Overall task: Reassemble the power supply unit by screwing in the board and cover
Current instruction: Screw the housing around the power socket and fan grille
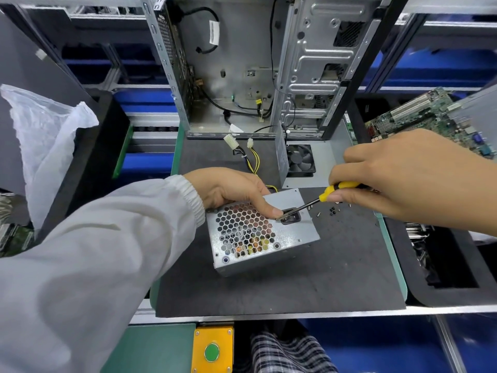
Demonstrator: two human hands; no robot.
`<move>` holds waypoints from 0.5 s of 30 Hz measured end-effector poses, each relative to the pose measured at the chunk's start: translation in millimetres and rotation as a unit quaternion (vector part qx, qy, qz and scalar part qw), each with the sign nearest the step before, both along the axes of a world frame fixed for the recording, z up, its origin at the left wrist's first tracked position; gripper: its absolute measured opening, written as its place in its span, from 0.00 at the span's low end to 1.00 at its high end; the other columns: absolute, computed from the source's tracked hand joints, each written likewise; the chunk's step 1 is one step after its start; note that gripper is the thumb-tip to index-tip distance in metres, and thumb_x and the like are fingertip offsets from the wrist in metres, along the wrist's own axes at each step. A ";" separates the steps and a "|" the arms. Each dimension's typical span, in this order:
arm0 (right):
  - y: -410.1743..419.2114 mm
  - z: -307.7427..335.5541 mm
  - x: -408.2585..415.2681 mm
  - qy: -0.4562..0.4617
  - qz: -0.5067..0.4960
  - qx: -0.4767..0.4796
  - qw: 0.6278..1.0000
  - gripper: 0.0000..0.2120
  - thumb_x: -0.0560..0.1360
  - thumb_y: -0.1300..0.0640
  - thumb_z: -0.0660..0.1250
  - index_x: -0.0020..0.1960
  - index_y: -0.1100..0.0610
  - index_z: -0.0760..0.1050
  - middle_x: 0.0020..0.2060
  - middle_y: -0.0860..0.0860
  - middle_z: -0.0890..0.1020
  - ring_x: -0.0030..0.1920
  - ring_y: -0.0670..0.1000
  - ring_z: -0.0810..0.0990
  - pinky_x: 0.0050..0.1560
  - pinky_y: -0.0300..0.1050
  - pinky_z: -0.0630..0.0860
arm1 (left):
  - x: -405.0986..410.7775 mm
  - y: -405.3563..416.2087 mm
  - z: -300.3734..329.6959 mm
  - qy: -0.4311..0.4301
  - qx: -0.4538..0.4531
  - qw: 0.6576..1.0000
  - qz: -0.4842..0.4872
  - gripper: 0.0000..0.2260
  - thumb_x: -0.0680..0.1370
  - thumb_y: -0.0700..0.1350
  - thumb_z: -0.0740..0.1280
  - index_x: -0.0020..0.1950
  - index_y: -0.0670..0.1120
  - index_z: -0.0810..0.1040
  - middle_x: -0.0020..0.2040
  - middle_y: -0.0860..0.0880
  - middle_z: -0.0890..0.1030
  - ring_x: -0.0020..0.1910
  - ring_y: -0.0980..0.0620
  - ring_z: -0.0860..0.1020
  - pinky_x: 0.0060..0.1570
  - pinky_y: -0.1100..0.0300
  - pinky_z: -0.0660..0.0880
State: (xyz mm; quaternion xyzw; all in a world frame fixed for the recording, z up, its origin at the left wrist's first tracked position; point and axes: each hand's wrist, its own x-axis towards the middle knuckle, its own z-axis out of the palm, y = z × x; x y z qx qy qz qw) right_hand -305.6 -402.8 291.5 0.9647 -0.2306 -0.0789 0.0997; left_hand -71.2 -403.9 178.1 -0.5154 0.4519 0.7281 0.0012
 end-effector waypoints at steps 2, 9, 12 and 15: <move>0.0 -0.2 -0.2 0.004 -0.002 -0.001 1.000 0.24 0.75 0.38 0.46 0.46 0.48 0.77 0.34 0.44 0.66 0.29 0.55 0.76 0.26 0.40 0.61 | -0.4 -0.8 0.3 0.000 0.004 1.000 -0.002 0.13 0.66 0.46 0.74 0.46 0.41 0.82 0.38 0.45 0.84 0.33 0.51 0.82 0.37 0.60 0.80; 0.1 -3.7 -0.6 -0.007 -0.005 -0.011 1.000 0.26 0.74 0.37 0.43 0.45 0.48 0.77 0.33 0.44 0.66 0.27 0.54 0.73 0.26 0.38 0.55 | -1.2 -0.5 1.5 0.004 0.013 1.000 0.005 0.14 0.66 0.44 0.73 0.48 0.39 0.81 0.36 0.45 0.84 0.31 0.53 0.82 0.34 0.62 0.80; -0.2 -3.5 -2.3 -0.005 -0.013 0.001 1.000 0.25 0.75 0.38 0.46 0.44 0.49 0.78 0.32 0.44 0.69 0.26 0.55 0.73 0.25 0.38 0.56 | -1.6 -0.4 2.5 0.003 0.012 1.000 0.004 0.14 0.67 0.44 0.72 0.49 0.39 0.81 0.36 0.45 0.84 0.30 0.53 0.82 0.33 0.62 0.80; -0.9 -5.1 -5.1 -0.010 -0.017 0.020 1.000 0.23 0.75 0.39 0.48 0.43 0.50 0.78 0.32 0.44 0.69 0.25 0.57 0.74 0.25 0.37 0.56 | -1.7 -0.1 3.4 0.001 0.013 1.000 0.004 0.14 0.67 0.44 0.72 0.49 0.39 0.81 0.37 0.45 0.83 0.31 0.53 0.81 0.34 0.62 0.80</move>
